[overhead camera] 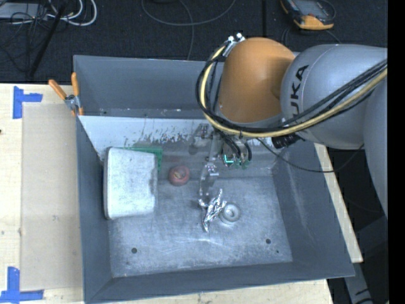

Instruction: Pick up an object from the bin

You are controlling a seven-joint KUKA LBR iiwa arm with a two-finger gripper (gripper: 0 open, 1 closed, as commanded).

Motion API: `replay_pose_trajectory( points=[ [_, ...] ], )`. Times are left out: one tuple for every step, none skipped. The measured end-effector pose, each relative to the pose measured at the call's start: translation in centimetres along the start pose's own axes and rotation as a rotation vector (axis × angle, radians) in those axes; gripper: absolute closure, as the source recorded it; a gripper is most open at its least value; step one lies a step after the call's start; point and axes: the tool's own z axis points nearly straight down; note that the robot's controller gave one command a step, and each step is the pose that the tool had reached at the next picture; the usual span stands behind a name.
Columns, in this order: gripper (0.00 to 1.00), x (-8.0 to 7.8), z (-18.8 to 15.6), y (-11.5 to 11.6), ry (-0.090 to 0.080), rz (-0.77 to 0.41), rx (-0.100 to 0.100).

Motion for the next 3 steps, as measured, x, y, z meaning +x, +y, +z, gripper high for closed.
replay_pose_trajectory(
  points=[
    [0.00, 2.6, 9.8, -5.6, 0.008, -0.017, 0.003],
    [1.00, 2.3, 9.3, -5.3, -0.001, -0.018, 0.000],
    [1.00, 1.2, -2.2, -5.9, -0.012, -0.021, 0.000]
  ],
)
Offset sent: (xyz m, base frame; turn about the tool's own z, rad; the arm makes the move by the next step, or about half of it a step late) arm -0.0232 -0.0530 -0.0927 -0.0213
